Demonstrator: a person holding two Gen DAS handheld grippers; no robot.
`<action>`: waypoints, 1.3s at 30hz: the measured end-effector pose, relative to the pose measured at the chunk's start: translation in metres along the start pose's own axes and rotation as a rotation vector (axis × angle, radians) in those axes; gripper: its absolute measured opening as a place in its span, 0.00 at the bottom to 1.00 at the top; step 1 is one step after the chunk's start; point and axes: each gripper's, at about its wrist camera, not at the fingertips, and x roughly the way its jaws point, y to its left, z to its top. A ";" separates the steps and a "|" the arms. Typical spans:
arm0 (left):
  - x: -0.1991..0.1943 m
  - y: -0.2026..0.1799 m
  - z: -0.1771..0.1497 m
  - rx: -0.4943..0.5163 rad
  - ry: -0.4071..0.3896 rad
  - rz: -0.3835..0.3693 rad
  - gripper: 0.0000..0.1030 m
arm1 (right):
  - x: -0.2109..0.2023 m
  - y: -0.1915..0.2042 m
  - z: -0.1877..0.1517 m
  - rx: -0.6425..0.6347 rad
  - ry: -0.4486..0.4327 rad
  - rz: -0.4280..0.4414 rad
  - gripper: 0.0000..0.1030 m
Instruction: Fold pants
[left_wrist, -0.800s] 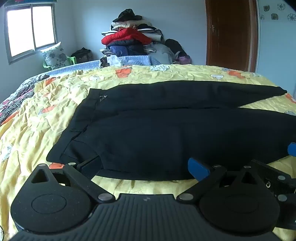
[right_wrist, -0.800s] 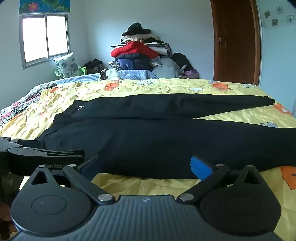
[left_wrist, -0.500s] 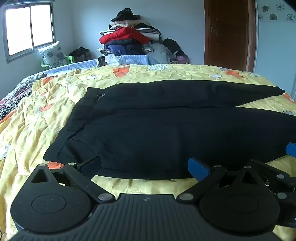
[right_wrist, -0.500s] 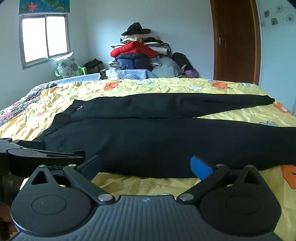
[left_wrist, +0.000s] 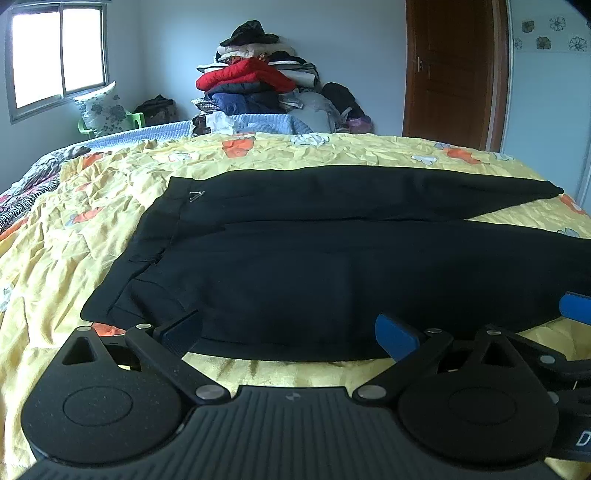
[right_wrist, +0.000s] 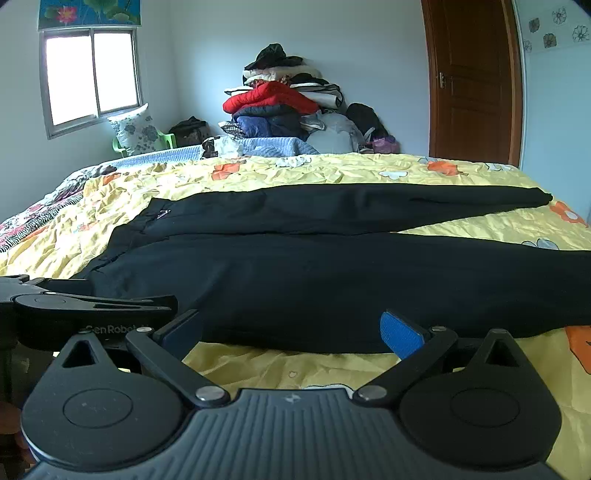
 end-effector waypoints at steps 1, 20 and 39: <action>0.000 -0.001 0.000 0.004 -0.001 0.004 0.99 | 0.000 0.000 0.000 0.001 0.000 0.001 1.00; 0.000 -0.003 0.000 0.025 -0.002 0.054 0.99 | 0.001 0.000 0.000 0.005 -0.003 0.005 1.00; 0.002 0.001 0.000 0.013 0.011 0.057 0.99 | -0.001 0.001 -0.001 0.011 -0.016 0.039 1.00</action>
